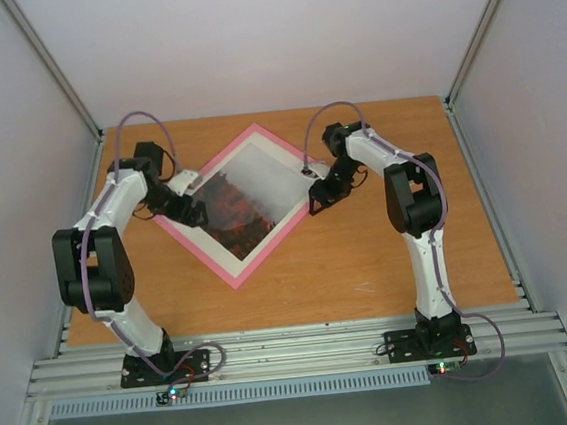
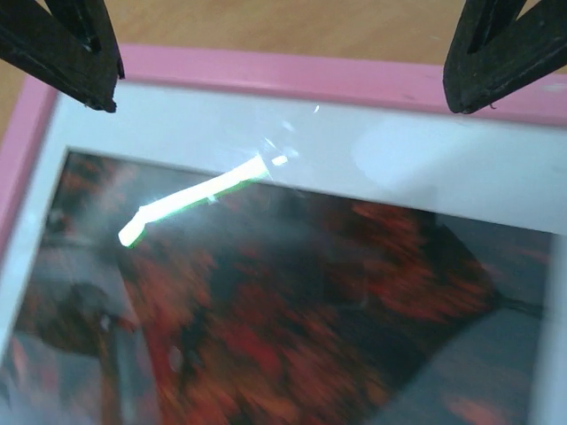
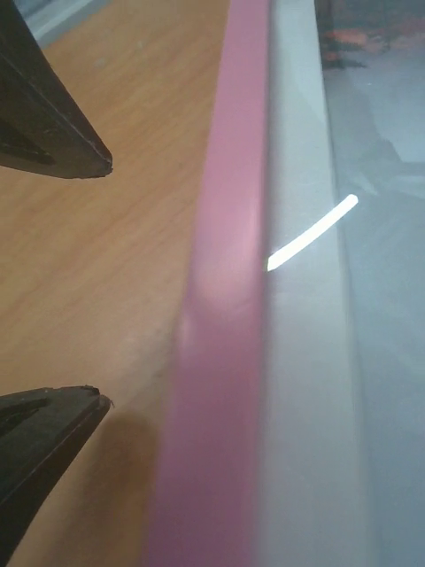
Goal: Put the photo into the frame
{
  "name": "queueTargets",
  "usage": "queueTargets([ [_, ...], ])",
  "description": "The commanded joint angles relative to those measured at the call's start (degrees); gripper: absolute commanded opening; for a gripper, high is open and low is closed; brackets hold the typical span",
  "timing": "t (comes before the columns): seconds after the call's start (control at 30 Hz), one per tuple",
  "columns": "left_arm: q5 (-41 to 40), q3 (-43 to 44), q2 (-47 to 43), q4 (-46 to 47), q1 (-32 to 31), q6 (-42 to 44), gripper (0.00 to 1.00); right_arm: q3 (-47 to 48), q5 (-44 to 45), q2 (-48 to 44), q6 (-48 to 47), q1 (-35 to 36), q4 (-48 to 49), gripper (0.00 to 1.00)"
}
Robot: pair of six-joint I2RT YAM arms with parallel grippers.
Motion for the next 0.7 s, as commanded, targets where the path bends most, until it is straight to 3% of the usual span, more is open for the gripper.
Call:
queueTargets([
  [0.0, -3.71, 7.48, 5.64, 7.14, 4.27, -5.42, 1.00, -4.96, -8.70, -5.46, 6.77, -2.98, -3.03, 0.64],
  [0.13, -4.89, 16.35, 14.85, 8.24, 6.59, -7.90, 1.00, -11.61, -15.28, -9.64, 12.97, -2.95, -0.74, 0.66],
  [0.4, -2.32, 30.57, 28.01, 3.41, 7.66, -7.76, 0.99, -19.63, -19.63, -10.36, 19.14, -3.04, 4.46, 0.71],
  [0.53, 4.24, 30.23, 29.32, -0.06, 7.53, -7.24, 0.99, -20.36, -21.47, -9.05, 19.94, -3.73, 5.25, 0.73],
  [0.67, 7.86, 23.36, 26.34, -1.51, 6.51, -5.02, 0.99, -17.97, -24.31, -6.24, 20.67, -5.14, 4.70, 0.73],
])
